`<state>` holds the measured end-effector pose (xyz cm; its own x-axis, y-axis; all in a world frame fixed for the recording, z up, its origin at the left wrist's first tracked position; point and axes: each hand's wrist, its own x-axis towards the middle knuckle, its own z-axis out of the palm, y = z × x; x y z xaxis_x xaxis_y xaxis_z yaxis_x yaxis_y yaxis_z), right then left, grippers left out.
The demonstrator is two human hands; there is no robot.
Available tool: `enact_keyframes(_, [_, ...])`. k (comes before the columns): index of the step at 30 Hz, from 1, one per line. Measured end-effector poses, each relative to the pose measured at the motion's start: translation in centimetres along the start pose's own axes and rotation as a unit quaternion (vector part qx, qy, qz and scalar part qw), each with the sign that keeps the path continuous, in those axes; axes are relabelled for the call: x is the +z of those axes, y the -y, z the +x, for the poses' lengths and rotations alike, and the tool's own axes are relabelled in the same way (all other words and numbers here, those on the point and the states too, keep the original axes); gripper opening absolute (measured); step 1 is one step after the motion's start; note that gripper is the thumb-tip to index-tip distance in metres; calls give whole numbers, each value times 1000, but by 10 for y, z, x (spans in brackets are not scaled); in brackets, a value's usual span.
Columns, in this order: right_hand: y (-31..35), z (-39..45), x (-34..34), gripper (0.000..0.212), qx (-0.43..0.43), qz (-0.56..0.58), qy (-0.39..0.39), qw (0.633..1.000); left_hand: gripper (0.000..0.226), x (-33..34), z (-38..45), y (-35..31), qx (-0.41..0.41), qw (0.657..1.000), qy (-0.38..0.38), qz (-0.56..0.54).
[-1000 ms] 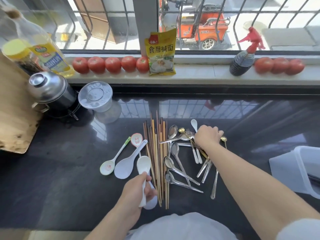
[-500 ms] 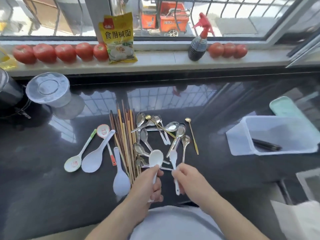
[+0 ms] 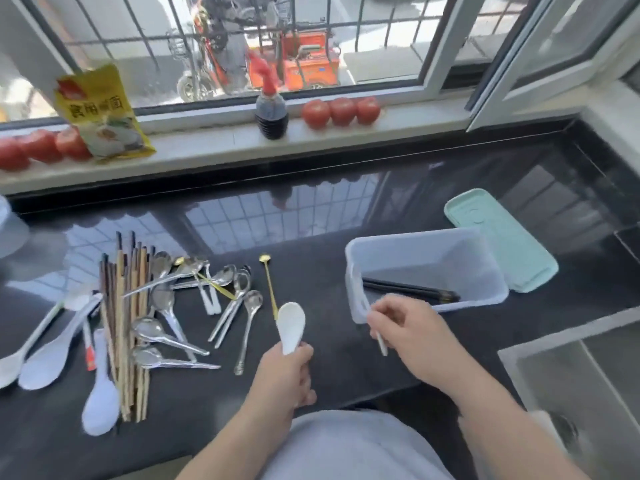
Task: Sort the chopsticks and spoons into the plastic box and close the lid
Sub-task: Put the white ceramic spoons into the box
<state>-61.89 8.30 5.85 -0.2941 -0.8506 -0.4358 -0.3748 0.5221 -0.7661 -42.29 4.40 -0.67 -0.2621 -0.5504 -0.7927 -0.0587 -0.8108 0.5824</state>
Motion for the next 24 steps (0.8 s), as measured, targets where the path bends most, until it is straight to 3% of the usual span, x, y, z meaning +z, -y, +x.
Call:
enact_keyframes(3, [-28,25,-80,18,4,-95,-31,995,22,32,-6,6,-2,999,-31,-39])
enact_keyframes(6, [-46,72,-132,23,2,-287,0,958,13,45,-10,10,18,994,-77,-70])
enact_keyframes(10, [-58,138,-122,21,-44,-494,151,855,6,56,-3,15,16,982,-143,-122])
enact_keyframes(12, [-57,156,-94,13,-82,-534,239,807,3,62,-1,16,6,979,-156,-134])
enact_keyframes(15, [-59,172,-58,19,-99,-567,327,750,6,69,-2,15,19,977,-163,-139])
enact_keyframes(22, [-58,173,-37,33,-145,-605,310,719,21,72,-21,11,34,980,-165,-102])
enact_keyframes(24, [-57,172,-36,28,-135,-596,300,732,16,72,-20,6,33,981,-171,-81])
